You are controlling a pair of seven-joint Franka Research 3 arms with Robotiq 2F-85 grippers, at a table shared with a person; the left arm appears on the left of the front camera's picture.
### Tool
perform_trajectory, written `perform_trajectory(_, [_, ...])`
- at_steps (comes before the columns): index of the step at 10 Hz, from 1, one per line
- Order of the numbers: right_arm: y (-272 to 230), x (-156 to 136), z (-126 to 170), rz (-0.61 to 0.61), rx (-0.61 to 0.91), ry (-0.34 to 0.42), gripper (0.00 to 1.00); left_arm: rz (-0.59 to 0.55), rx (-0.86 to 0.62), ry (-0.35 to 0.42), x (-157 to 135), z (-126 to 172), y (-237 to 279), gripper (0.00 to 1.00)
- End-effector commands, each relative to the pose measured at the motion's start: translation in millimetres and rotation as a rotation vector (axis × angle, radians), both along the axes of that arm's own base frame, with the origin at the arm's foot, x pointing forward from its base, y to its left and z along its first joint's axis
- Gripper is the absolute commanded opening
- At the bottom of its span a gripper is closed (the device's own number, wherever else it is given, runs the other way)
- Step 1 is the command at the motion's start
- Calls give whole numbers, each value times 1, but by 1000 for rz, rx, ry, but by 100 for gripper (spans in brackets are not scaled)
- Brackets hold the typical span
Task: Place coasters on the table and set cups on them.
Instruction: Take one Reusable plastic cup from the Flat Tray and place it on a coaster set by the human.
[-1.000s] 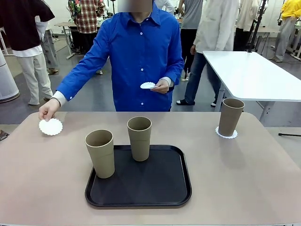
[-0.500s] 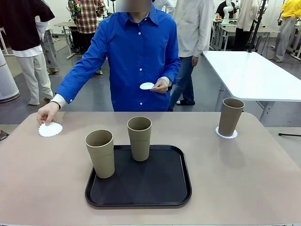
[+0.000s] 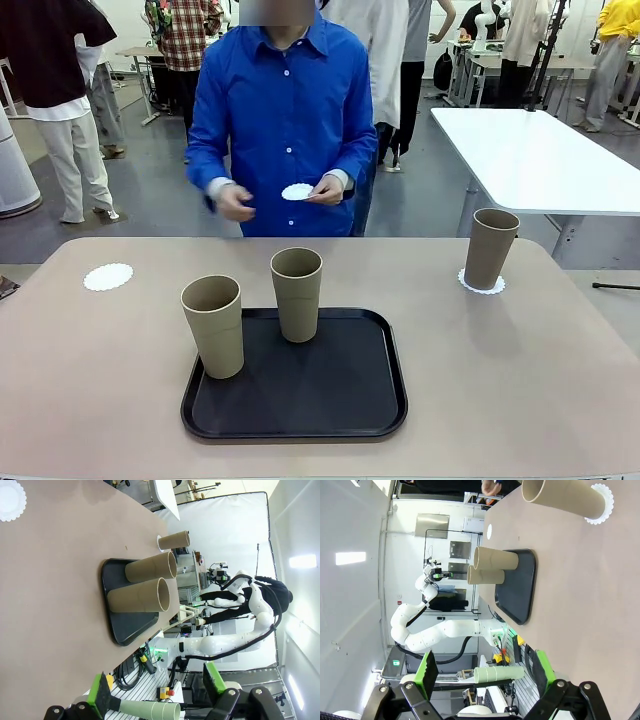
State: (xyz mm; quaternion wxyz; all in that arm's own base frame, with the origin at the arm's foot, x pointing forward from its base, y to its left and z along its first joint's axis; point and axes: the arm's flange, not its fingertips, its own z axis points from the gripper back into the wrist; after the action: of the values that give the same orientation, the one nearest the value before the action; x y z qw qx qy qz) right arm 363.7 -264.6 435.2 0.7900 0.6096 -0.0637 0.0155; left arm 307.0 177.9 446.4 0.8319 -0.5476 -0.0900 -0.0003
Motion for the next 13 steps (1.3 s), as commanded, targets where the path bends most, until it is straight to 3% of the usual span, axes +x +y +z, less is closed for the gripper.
perform_trajectory(1, [0,0,0,-6,-3,11,100,0,-5,-6,-2,2,1,100])
perform_trajectory(12, [0,0,0,-6,-3,11,100,0,0,0,0,0,0,100])
perform_trajectory(13, [0,0,0,-6,-3,11,100,-54,95,-81,10,13,-13,100])
